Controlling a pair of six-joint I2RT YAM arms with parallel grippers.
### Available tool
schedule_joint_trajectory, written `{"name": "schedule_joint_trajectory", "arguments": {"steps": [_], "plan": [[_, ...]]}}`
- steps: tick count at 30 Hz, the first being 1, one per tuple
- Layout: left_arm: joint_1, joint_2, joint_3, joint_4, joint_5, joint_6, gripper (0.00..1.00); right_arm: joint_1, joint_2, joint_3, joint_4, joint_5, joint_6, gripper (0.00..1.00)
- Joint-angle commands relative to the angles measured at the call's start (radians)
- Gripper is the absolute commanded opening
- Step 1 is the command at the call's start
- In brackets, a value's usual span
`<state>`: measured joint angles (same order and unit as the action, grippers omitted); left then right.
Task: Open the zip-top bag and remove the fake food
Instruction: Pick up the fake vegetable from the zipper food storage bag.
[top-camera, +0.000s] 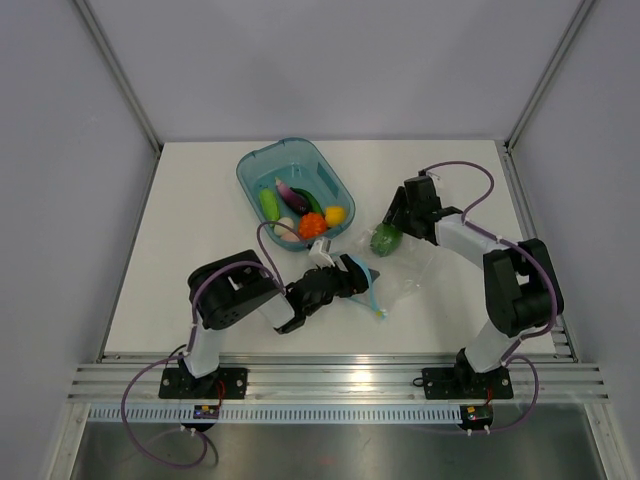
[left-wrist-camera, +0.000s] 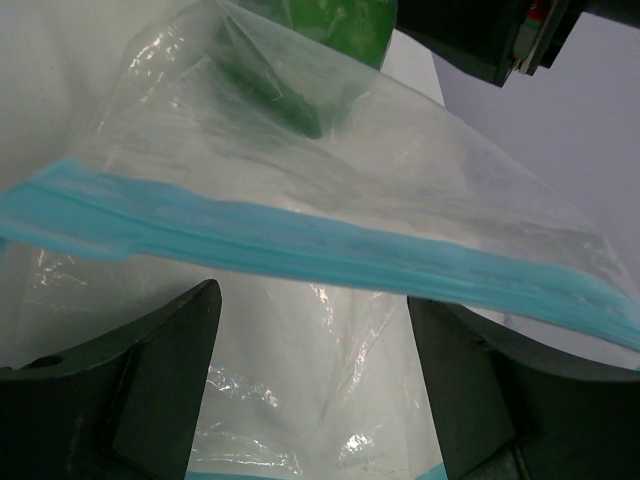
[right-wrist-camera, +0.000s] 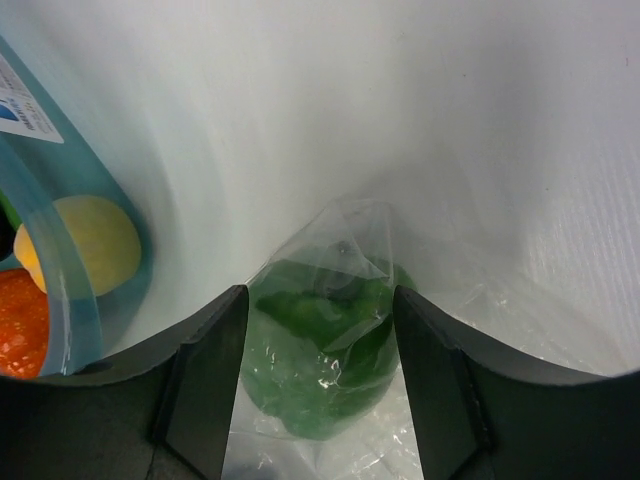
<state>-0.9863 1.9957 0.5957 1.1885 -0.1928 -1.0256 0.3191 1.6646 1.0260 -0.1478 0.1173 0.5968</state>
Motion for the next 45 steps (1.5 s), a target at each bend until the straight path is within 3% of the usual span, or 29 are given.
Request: {"name": "schedule_joint_trajectory", "arguments": {"steps": [1, 6, 10, 11, 14, 26, 34, 45], "plan": [[0.014, 0.025, 0.012, 0.034, 0.003, 0.001, 0.79, 0.008, 0.032, 0.049, -0.016, 0.054, -0.012, 0.68], [0.015, 0.005, 0.003, 0.013, -0.005, 0.009, 0.79, 0.012, 0.086, 0.071, -0.015, 0.042, -0.011, 0.66], [0.029, -0.003, 0.016, -0.024, 0.004, 0.012, 0.80, 0.018, 0.113, 0.078, -0.018, 0.032, -0.009, 0.52], [0.031, -0.006, 0.016, -0.038, 0.004, 0.013, 0.80, 0.020, 0.118, 0.077, -0.013, 0.027, -0.006, 0.43], [0.040, -0.009, 0.009, -0.033, -0.008, 0.015, 0.81, 0.035, 0.133, 0.077, -0.010, -0.001, -0.014, 0.32], [0.063, -0.008, 0.049, -0.099, -0.019, 0.050, 0.92, 0.107, 0.164, 0.065, -0.024, -0.036, -0.045, 0.22], [0.063, -0.002, 0.076, -0.142, -0.034, 0.076, 0.94, 0.109, 0.110, -0.020, 0.027, -0.157, -0.014, 0.15], [0.061, 0.015, 0.093, -0.164, -0.014, 0.165, 0.93, 0.109, 0.126, 0.005, 0.019, -0.217, 0.005, 0.05]]}}
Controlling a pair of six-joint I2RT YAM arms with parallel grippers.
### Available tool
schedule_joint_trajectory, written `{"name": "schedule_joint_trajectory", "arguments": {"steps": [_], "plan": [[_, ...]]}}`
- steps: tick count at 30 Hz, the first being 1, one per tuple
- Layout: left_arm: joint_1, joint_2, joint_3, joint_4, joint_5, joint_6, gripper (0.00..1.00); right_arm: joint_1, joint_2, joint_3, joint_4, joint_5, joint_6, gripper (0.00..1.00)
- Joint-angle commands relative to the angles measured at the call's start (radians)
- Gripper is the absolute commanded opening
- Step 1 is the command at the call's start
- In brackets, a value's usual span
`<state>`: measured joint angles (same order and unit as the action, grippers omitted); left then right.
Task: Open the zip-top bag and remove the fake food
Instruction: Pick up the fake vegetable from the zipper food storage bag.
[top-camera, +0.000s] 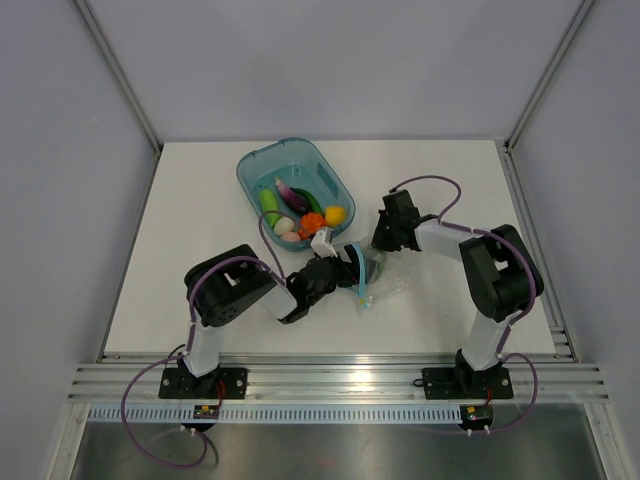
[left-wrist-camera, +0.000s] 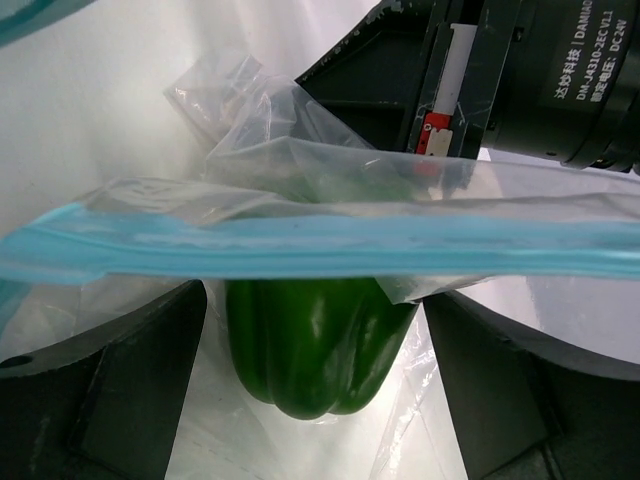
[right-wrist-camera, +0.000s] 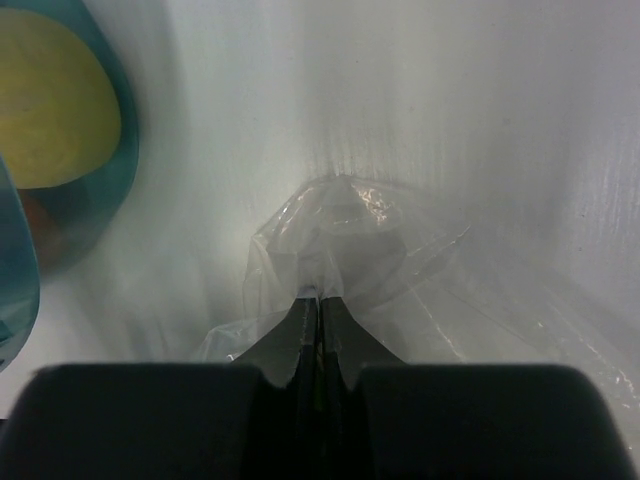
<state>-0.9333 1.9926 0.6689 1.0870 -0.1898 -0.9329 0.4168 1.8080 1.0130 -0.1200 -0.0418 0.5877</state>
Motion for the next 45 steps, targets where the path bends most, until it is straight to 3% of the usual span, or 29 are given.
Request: {"name": "schedule_joint_trajectory", "arguments": {"steps": [1, 14, 22, 31, 38, 45], "plan": [[0.008, 0.018, 0.023, -0.088, -0.023, 0.080, 0.93, 0.011, -0.018, 0.019, -0.007, -0.061, 0.014, 0.04], [0.008, 0.054, 0.077, -0.164, -0.076, 0.149, 0.81, 0.011, -0.032, 0.012, -0.001, -0.107, 0.026, 0.00], [0.008, 0.054, 0.052, -0.099, -0.054, 0.175, 0.61, 0.011, -0.033, 0.024, -0.026, -0.080, 0.023, 0.00], [0.007, -0.017, -0.035, -0.038, -0.022, 0.178, 0.58, -0.013, -0.048, 0.024, -0.063, 0.088, 0.060, 0.00], [-0.006, -0.097, -0.081, -0.056, -0.030, 0.197, 0.58, -0.052, -0.148, -0.031, -0.056, 0.181, 0.075, 0.00], [-0.007, -0.112, -0.081, -0.079, -0.037, 0.206, 0.57, -0.062, -0.208, -0.071, -0.050, 0.170, 0.072, 0.00]]}}
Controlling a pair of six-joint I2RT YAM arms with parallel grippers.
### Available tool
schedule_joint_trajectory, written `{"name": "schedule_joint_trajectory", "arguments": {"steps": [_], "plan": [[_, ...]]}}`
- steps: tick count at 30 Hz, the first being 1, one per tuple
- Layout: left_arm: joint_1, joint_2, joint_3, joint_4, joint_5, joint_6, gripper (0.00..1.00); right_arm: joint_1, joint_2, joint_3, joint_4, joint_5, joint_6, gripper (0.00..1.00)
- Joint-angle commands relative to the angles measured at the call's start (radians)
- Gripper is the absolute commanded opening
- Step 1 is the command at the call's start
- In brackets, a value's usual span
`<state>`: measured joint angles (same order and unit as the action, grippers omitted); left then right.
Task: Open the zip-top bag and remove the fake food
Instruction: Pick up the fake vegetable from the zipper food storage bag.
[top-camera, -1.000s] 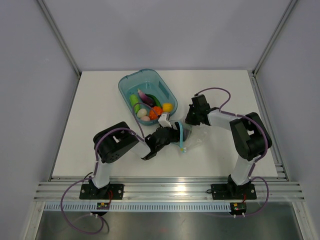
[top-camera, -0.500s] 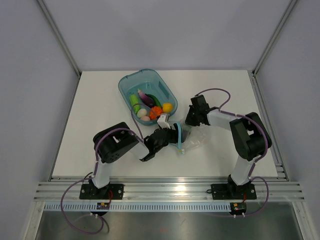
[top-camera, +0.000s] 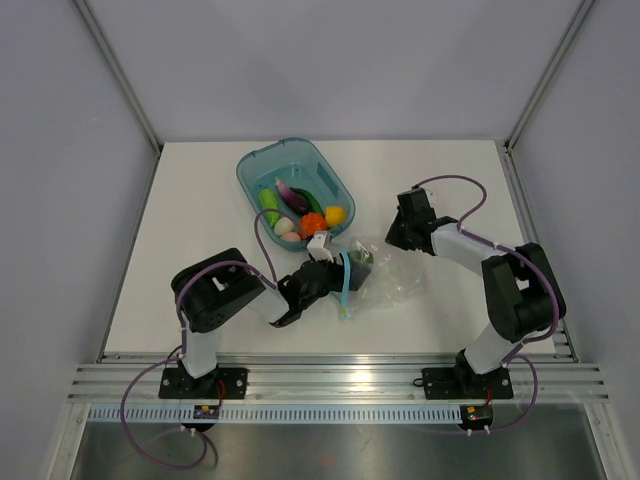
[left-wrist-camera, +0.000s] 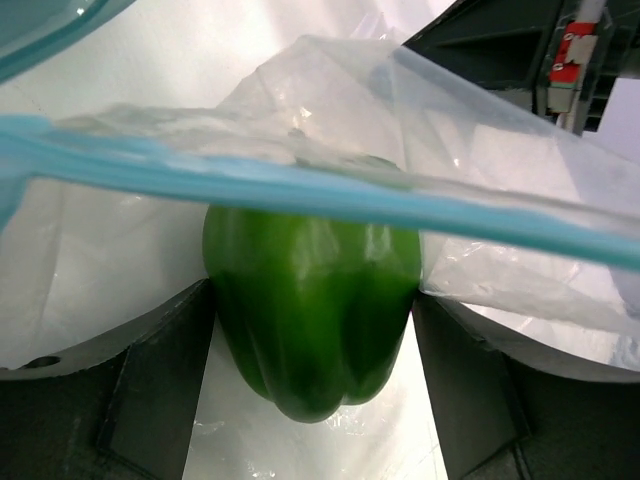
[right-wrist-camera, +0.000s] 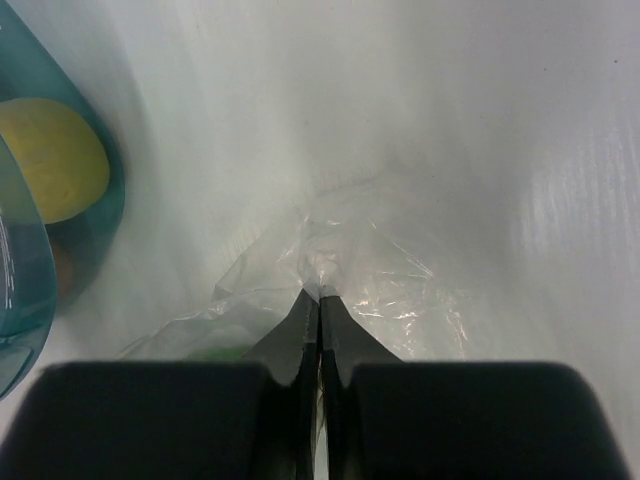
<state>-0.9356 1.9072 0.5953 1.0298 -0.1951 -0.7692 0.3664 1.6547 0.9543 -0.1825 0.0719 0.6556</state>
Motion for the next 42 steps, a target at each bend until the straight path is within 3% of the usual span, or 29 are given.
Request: {"name": "schedule_joint_trajectory", "arguments": {"steps": [1, 7, 16, 25, 36, 42], "plan": [[-0.005, -0.025, -0.011, -0.016, -0.029, 0.038, 0.58, -0.014, -0.061, -0.015, 0.005, 0.078, 0.006, 0.00], [-0.005, -0.051, -0.031, -0.010, -0.012, 0.033, 0.58, -0.049, -0.091, -0.040, 0.014, 0.120, 0.030, 0.00], [-0.005, -0.154, -0.029, -0.108, -0.003, 0.039, 0.58, -0.098, -0.232, -0.144, 0.044, 0.302, 0.093, 0.00], [-0.003, -0.246, -0.032, -0.201, 0.003, 0.033, 0.59, -0.107, -0.231, -0.146, 0.035, 0.345, 0.101, 0.00], [0.024, -0.517, -0.045, -0.419, -0.142, 0.091, 0.59, -0.107, -0.207, -0.141, 0.048, 0.321, 0.099, 0.00], [0.121, -0.675, -0.019, -0.554, -0.153, 0.088, 0.59, -0.106, -0.196, -0.138, 0.055, 0.290, 0.096, 0.00]]}}
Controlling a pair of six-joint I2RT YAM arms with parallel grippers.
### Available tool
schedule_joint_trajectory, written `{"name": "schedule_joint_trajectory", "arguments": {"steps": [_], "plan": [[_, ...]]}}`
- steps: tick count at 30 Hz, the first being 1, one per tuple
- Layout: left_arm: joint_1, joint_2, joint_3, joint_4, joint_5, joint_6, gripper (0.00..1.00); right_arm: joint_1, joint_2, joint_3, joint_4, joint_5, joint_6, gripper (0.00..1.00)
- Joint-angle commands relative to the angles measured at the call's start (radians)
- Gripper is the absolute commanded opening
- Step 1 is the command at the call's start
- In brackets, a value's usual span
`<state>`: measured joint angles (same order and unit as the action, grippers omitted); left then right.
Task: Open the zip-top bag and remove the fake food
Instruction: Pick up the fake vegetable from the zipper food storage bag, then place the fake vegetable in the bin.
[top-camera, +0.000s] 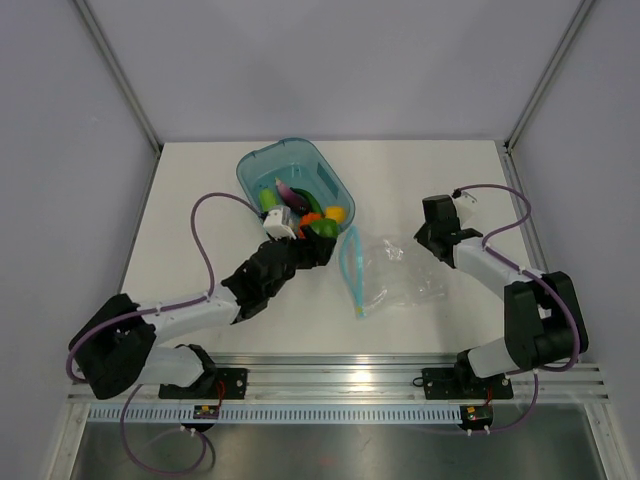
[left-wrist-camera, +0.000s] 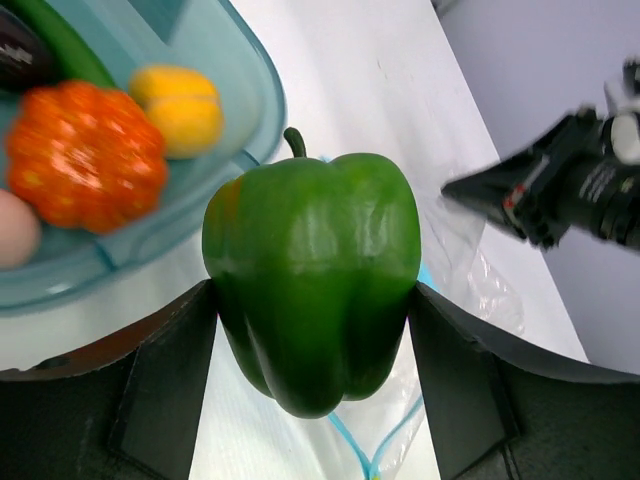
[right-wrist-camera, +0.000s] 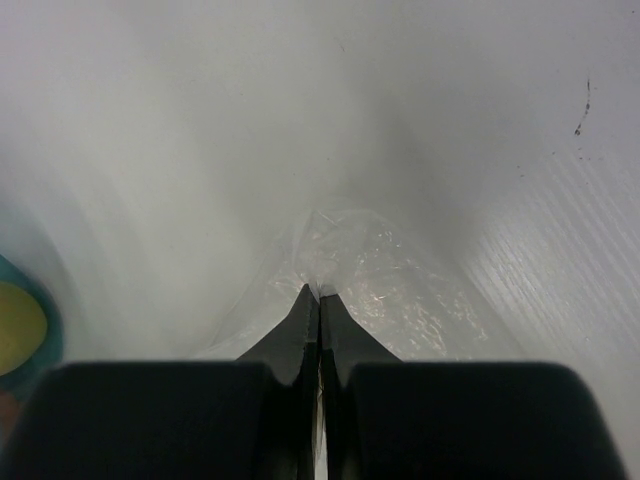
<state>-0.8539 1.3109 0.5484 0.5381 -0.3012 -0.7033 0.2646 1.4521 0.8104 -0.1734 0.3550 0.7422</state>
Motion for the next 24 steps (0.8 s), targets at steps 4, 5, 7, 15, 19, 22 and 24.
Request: {"name": "schedule_joint_trajectory", "arguments": {"steps": [4, 5, 7, 15, 19, 22, 24], "plan": [[0.078, -0.091, 0.154, -0.197, -0.082, 0.033, 0.59, -0.005, 0.011, 0.010, 0.048, -0.004, 0.006, 0.00], [0.099, -0.088, 0.198, -0.229, -0.084, 0.030, 0.59, -0.005, 0.010, 0.007, 0.049, -0.004, 0.005, 0.00], [0.121, -0.084, 0.234, -0.256, -0.085, 0.022, 0.59, -0.005, 0.008, 0.006, 0.052, -0.004, 0.005, 0.00], [0.234, 0.075, 0.496, -0.423, -0.107, 0.007, 0.59, -0.007, 0.028, 0.019, 0.051, -0.028, -0.007, 0.00], [0.301, 0.192, 0.587, -0.428, -0.067, 0.013, 0.59, -0.005, 0.031, 0.016, 0.052, -0.030, -0.007, 0.00], [0.337, 0.286, 0.654, -0.408, -0.018, 0.041, 0.60, -0.005, 0.036, 0.021, 0.051, -0.034, -0.013, 0.00], [0.349, 0.335, 0.692, -0.403, -0.009, 0.051, 0.60, -0.005, 0.036, 0.021, 0.049, -0.031, -0.014, 0.00]]}}
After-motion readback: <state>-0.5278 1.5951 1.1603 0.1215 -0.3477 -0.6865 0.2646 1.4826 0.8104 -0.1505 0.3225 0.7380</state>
